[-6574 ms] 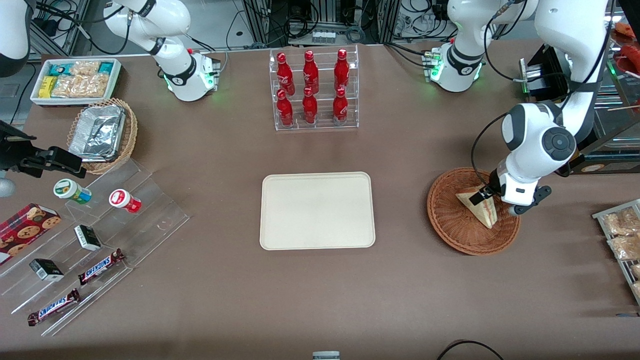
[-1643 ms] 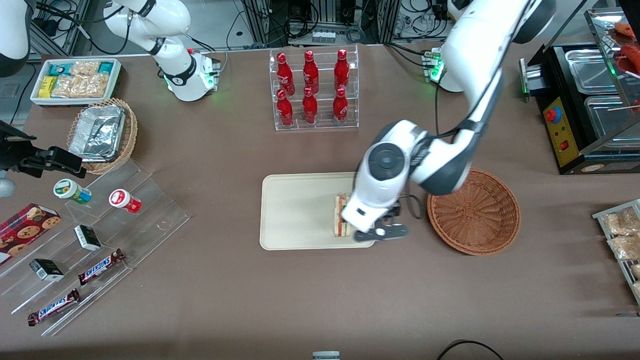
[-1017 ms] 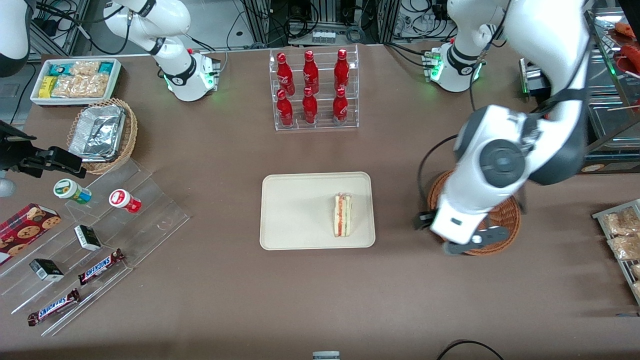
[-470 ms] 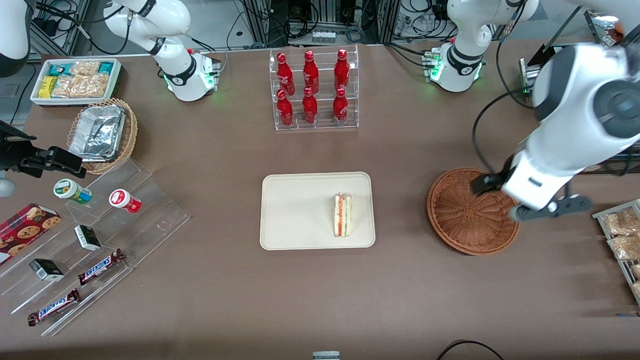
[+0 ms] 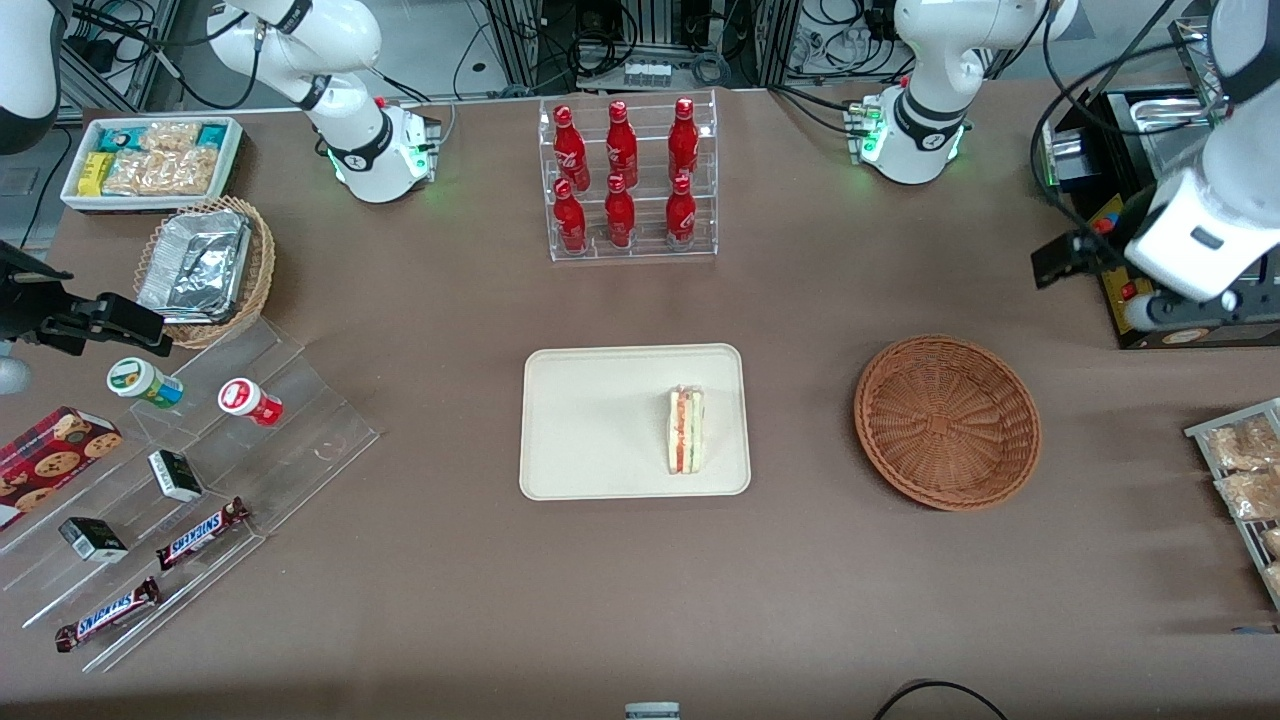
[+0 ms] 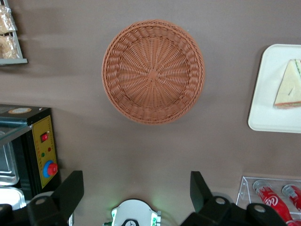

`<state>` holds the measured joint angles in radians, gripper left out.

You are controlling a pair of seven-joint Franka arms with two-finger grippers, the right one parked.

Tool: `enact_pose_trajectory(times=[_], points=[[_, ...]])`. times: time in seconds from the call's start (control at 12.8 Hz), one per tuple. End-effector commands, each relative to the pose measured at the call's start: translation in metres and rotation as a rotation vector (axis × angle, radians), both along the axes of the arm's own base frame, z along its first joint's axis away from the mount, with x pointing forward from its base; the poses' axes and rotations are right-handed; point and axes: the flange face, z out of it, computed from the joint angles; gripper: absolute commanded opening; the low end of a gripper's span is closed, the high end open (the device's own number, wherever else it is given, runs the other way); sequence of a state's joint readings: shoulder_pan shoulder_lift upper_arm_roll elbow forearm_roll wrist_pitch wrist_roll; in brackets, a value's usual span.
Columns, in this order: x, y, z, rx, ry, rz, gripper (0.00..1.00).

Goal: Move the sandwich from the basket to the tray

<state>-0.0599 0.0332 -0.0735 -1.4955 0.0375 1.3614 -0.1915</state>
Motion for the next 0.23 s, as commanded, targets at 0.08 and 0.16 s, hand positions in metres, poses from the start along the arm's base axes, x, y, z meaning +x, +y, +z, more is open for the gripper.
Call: enact_pose_trajectory(times=[0.08, 0.16], points=[[-0.0315, -0.0002, 0.0043, -0.008, 0.003, -0.017, 1.00], [-0.0306, 0.0005, 0.0038, -0.008, 0.002, -0.016, 1.00]])
